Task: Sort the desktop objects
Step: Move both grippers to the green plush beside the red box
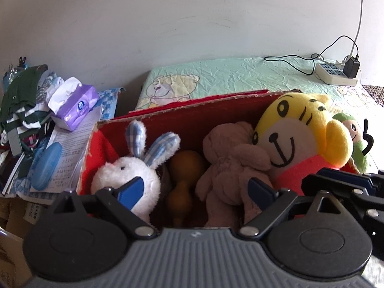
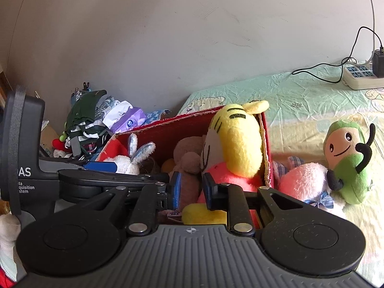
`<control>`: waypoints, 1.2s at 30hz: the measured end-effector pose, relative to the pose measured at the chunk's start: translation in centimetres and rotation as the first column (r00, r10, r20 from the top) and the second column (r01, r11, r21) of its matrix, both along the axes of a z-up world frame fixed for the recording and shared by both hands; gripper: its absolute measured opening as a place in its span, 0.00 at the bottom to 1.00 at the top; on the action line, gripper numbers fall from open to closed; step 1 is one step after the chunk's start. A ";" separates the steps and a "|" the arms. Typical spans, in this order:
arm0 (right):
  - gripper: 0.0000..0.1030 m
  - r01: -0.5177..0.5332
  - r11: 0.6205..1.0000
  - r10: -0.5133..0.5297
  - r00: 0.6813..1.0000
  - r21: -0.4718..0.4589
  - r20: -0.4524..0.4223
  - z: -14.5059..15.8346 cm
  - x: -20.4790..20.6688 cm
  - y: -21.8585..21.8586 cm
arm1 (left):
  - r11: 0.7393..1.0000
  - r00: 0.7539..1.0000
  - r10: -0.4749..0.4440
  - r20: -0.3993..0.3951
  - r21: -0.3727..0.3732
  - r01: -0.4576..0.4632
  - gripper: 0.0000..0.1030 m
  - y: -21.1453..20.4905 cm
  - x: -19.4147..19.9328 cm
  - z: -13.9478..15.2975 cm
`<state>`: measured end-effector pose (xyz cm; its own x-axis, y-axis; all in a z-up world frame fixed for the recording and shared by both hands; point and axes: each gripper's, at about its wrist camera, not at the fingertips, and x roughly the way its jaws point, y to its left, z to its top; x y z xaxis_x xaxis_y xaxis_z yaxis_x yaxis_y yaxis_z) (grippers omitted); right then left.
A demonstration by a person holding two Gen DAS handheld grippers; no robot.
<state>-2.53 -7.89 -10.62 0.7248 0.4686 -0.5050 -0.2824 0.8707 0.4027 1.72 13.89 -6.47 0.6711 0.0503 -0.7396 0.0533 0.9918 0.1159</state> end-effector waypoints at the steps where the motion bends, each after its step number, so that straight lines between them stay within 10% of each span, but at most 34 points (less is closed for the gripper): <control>1: 0.22 -0.008 1.000 0.008 1.000 0.002 0.004 0.1 0.0 -0.2 | 1.000 1.000 0.013 0.001 -0.006 -0.013 0.92 -0.1 -0.1 0.2; 16: 0.23 -0.132 0.984 0.126 0.990 0.120 0.060 1.2 -0.7 -5.3 | 0.992 0.993 0.109 0.052 -0.067 -0.105 0.93 -3.4 -3.6 3.3; 36: 0.33 0.106 0.967 -0.090 0.993 0.232 -0.077 -1.8 -0.5 -20.7 | 0.961 0.974 -0.161 0.161 -0.199 0.192 0.96 -16.3 -5.1 4.8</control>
<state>-3.07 -28.59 -12.41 0.7421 0.5085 -0.4367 -0.1668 0.7711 0.6145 -3.41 -2.38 -1.64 0.7541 -0.2262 -0.6166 0.2283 0.9705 -0.0768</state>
